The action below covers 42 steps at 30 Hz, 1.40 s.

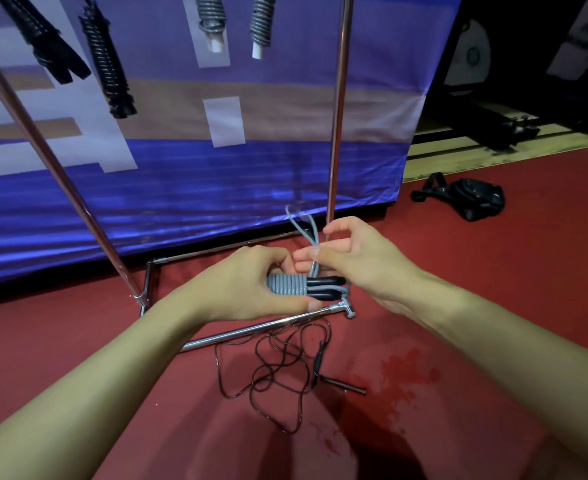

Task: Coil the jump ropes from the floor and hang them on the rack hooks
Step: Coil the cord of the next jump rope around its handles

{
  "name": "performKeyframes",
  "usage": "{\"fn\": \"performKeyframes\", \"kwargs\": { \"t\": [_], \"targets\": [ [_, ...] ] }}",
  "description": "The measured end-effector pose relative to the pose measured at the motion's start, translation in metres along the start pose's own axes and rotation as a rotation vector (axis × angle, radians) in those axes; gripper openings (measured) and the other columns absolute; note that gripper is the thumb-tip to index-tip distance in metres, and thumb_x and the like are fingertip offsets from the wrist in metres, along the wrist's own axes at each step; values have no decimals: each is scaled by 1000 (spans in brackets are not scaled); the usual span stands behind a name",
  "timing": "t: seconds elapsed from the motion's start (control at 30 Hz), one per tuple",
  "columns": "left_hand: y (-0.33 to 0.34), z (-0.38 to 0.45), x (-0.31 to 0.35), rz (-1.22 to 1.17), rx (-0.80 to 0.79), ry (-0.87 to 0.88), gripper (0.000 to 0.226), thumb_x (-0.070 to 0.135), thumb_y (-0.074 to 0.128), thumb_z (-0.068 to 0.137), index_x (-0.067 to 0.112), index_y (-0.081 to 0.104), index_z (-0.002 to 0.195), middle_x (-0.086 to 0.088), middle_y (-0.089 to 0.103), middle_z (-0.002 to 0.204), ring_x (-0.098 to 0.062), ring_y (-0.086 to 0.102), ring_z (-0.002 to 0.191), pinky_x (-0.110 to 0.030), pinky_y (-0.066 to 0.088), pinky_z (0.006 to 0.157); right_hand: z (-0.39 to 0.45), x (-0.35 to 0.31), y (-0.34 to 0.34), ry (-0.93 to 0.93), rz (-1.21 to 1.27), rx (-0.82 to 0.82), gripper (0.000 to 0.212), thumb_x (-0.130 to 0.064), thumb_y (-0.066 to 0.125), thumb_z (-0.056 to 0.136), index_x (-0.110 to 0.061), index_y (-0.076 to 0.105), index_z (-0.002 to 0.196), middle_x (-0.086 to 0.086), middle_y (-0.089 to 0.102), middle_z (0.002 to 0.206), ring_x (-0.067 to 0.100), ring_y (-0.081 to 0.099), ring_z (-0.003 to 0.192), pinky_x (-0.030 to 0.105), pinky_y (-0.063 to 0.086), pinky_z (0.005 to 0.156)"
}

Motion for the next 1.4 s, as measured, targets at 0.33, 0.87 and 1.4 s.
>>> {"fn": "performKeyframes", "kwargs": {
  "t": [0.33,0.87,1.4],
  "targets": [
    [-3,3,9,-59,40,-2,52,55,86,75,15,53,81,7,50,64,-8,41,49,-27,40,54,-4,-23,-5,-197,-88,99,11,-15,57,104,-9,66,104,4,79,89,17,77,90,26,59,78],
    [0,8,-41,143,139,-215,44,79,66,77,54,66,112,14,63,68,-17,62,66,-36,58,80,-41,-61,34,-224,143,-266,25,-24,41,105,-6,56,100,25,73,112,42,70,108,49,54,101],
    [-44,5,-73,-84,352,-253,22,49,70,92,42,63,112,28,66,61,-3,54,39,-17,46,51,-66,-27,41,-201,-476,-379,26,-13,48,108,-19,73,113,7,71,79,14,63,62,21,50,67]
  ]
}}
Point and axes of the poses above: each hand's wrist, its own z-axis towards the middle knuckle, its own y-axis out of the palm, x = y × z, the point moved 9 cm from there along z, towards the middle knuckle
